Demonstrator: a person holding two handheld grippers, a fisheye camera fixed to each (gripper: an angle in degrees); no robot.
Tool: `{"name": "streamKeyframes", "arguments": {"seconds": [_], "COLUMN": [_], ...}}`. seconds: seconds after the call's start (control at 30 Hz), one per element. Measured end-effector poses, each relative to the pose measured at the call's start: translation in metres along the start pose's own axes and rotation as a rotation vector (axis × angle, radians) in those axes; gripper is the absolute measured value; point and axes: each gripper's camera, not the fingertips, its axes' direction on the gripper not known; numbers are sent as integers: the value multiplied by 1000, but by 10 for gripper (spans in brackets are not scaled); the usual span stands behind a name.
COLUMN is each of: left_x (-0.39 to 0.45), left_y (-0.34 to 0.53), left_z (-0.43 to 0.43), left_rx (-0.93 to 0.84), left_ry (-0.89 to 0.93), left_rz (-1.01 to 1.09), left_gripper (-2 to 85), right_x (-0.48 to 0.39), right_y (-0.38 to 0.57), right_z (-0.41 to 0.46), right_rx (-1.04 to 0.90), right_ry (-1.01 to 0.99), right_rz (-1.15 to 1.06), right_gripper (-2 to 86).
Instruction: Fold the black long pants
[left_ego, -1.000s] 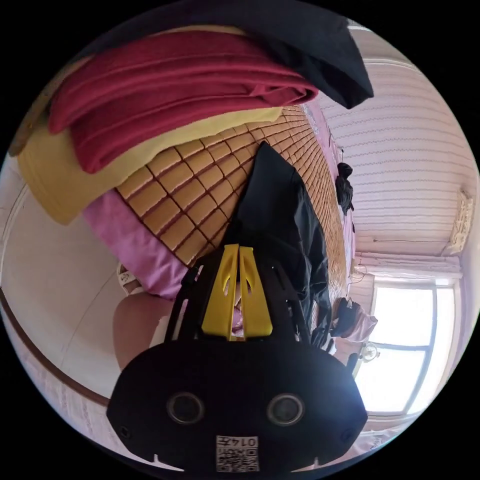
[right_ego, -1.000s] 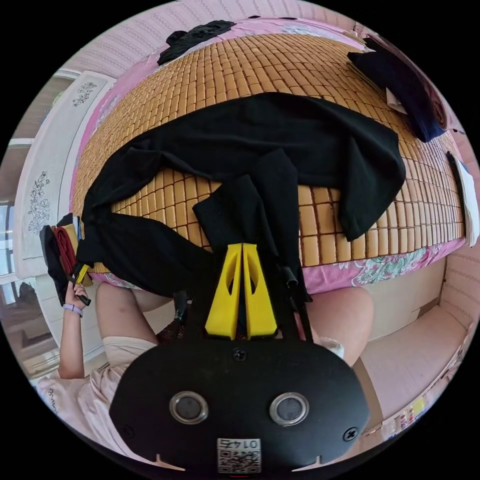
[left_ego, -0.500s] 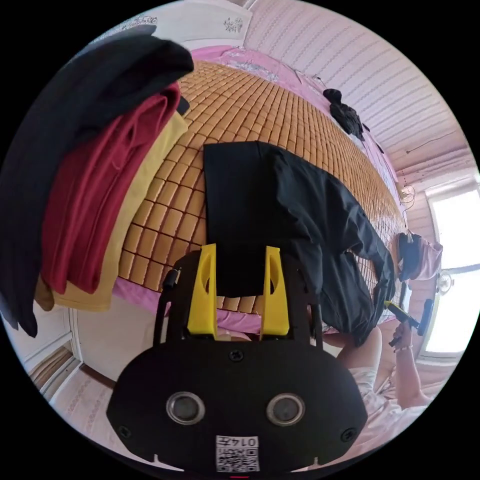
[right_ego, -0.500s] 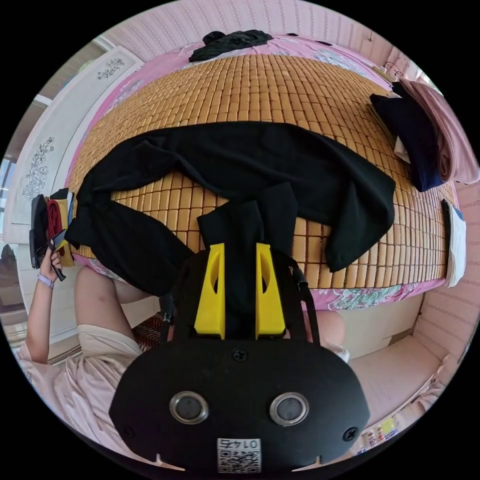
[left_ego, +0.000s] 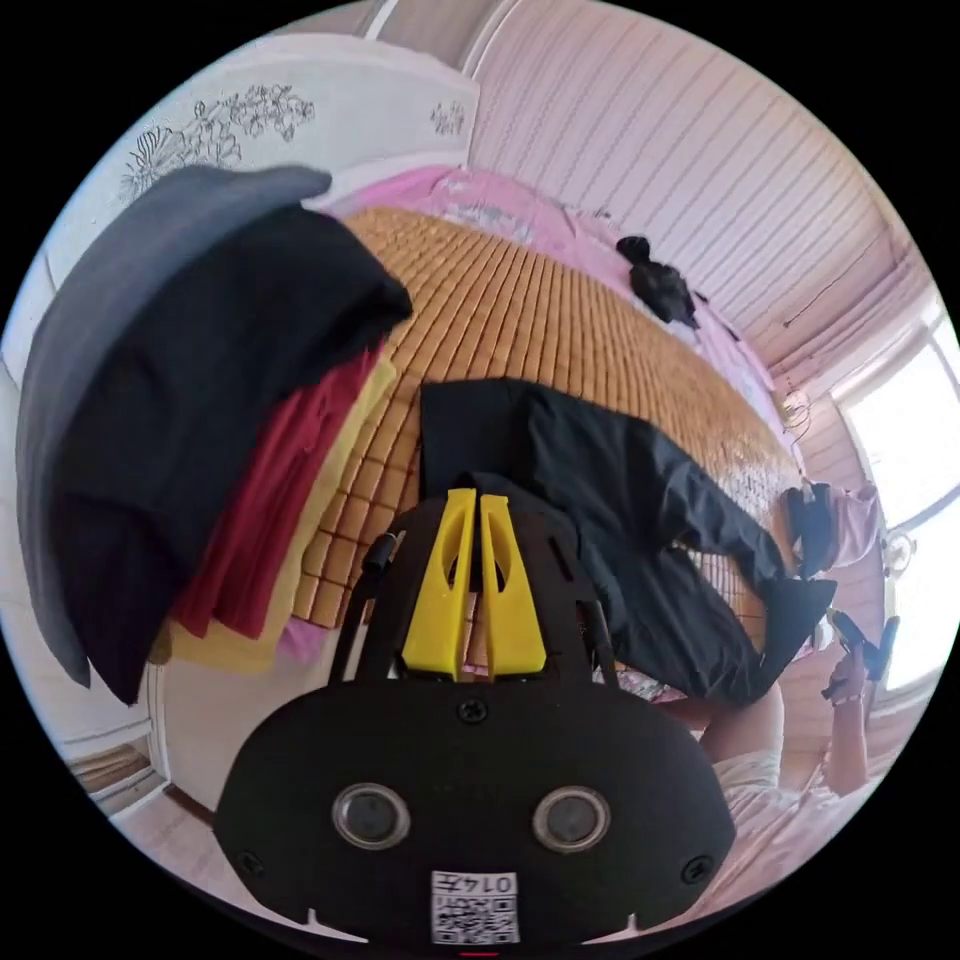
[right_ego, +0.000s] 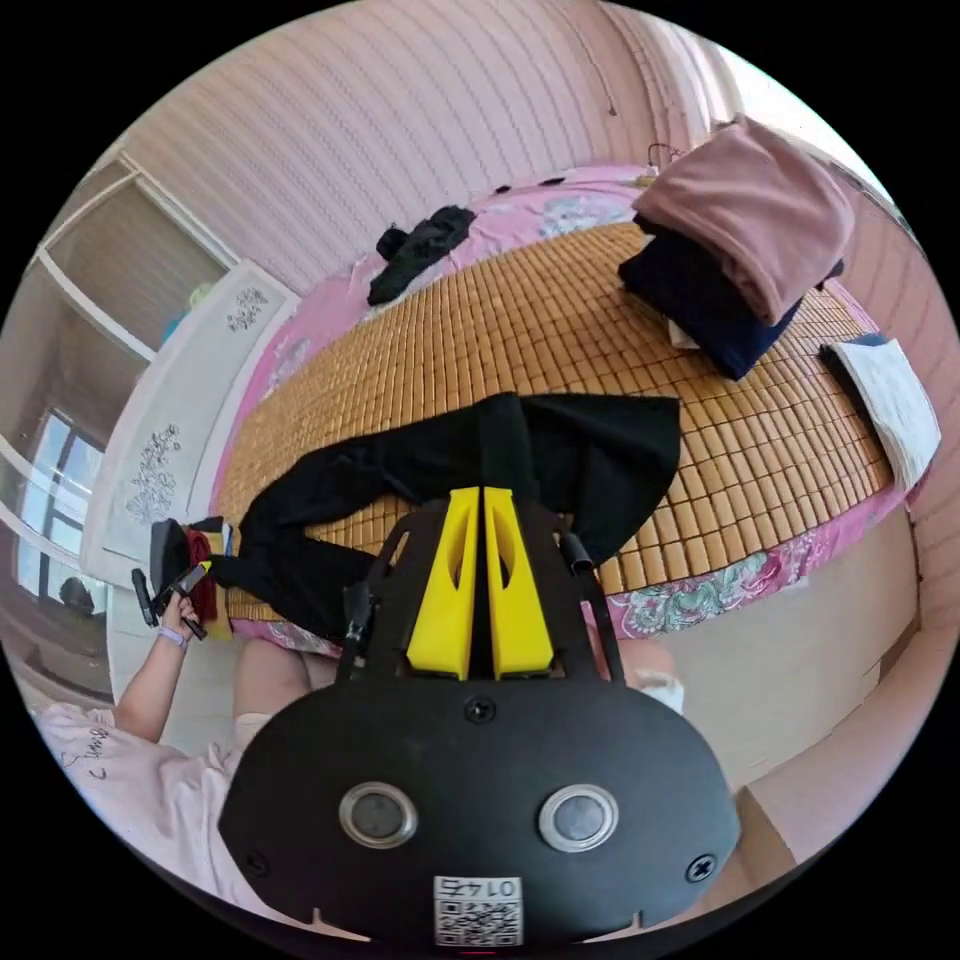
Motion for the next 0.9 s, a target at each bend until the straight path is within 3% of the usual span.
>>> {"name": "streamKeyframes", "arguments": {"seconds": [0.13, 0.23, 0.4, 0.47, 0.6, 0.9], "left_x": [-10, -46, -94, -93, -70, 26], "left_y": [15, 52, 123, 141, 136, 38], "left_z": [-72, -84, -54, -53, -49, 19], "left_rx": [302, 383, 202, 193, 134, -43], "left_ry": [8, 65, 59, 53, 28, 41], "left_rz": [66, -86, -426, -463, -377, -97], "left_gripper": [-4, 22, 43, 41, 38, 29], "right_x": [56, 94, 125, 126, 115, 72], "right_y": [23, 51, 78, 73, 37, -62], "right_z": [-65, -72, -47, -43, -24, 66], "right_rx": [176, 132, -15, -22, -43, -221], "right_ry": [-24, 40, 151, 145, 142, 242], "right_rz": [159, 264, 366, 360, 268, 23], "right_gripper": [-3, 0, 4, 8, 25, 62]}}
